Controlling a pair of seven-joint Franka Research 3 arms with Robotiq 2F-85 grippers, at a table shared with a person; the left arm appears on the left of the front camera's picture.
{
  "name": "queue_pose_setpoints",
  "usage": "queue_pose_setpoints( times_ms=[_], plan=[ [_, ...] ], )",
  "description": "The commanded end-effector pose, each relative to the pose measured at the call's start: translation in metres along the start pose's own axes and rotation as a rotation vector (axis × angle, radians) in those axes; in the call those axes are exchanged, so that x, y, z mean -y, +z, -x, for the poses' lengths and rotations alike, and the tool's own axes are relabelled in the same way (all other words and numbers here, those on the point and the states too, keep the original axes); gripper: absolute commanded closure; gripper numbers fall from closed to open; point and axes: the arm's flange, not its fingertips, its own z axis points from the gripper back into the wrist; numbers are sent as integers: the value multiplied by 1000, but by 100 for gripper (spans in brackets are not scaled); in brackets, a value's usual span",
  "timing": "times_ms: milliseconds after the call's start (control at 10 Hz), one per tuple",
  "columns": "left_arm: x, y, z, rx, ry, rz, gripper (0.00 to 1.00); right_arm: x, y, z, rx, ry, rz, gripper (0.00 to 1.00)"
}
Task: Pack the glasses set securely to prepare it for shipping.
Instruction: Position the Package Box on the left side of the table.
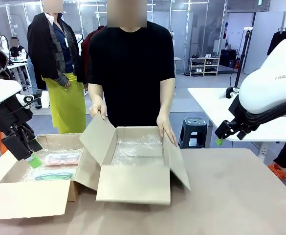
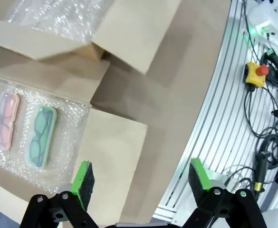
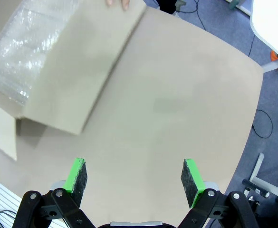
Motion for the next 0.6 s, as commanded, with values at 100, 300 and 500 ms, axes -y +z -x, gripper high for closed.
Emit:
queue_pose_setpoints(
  times_ms=[100, 300, 500],
  plan=[
    [-1, 0, 1, -10, -2, -10, 0, 2, 1, -1, 6, 21, 1, 0],
    [-1, 0, 1, -10, -2, -10, 0, 2, 1, -1, 6, 21, 1, 0],
    [-1, 0, 1, -10, -2, -10, 0, 2, 1, -1, 6, 21, 1, 0]
  ],
)
